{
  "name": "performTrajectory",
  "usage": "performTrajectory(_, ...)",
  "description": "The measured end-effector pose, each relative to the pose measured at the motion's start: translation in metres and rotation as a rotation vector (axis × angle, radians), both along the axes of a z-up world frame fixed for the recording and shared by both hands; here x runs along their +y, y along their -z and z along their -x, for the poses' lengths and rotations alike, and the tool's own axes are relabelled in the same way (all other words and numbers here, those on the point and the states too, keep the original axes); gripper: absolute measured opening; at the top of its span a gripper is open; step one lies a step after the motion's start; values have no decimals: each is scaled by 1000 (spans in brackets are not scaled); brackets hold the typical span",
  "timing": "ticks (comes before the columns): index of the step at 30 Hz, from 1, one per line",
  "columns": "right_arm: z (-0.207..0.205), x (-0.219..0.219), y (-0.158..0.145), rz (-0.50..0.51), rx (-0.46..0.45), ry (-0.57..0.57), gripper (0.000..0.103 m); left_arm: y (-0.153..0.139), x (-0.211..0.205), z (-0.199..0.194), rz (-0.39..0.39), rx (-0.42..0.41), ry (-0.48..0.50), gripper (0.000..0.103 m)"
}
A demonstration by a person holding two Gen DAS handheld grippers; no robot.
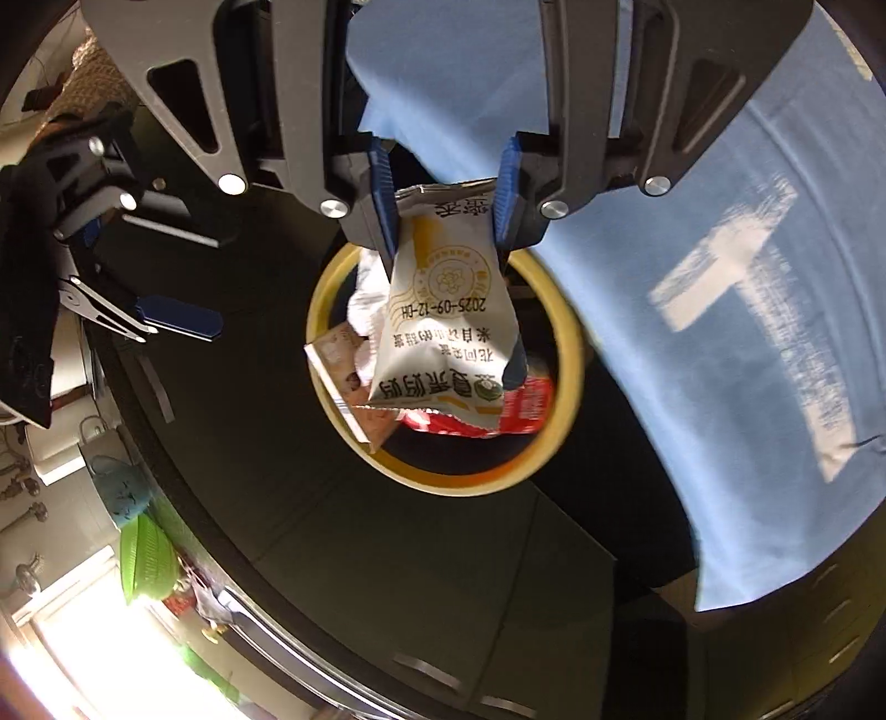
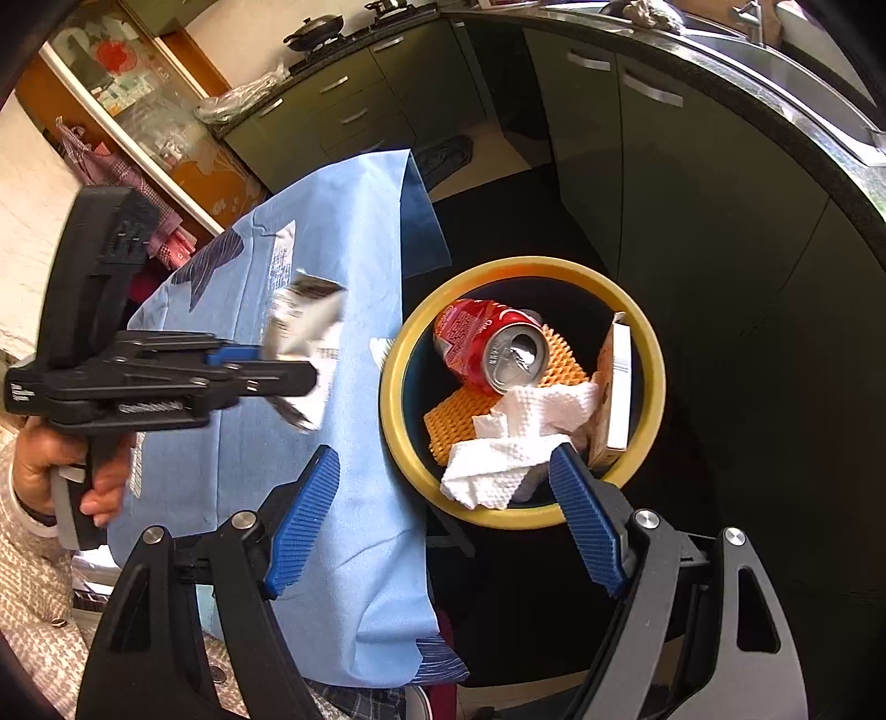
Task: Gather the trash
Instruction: 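Carry the snack wrapper over the bin and open the left gripper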
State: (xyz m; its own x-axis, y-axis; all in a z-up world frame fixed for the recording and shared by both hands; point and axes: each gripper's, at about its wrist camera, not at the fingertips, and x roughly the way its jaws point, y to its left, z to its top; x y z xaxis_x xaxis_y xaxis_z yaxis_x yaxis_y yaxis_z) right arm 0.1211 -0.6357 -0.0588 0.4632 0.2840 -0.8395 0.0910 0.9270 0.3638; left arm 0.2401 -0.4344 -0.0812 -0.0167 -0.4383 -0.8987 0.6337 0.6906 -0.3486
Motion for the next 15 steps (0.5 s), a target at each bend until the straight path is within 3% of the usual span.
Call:
performTrajectory(8,26,-38,-7,-13,-28,76,77,34,-80,36,-55,-39,231,30)
performTrajectory(15,30,-45,-4,-28,-26,83,77,59,-106,33,-170,-145,304,30)
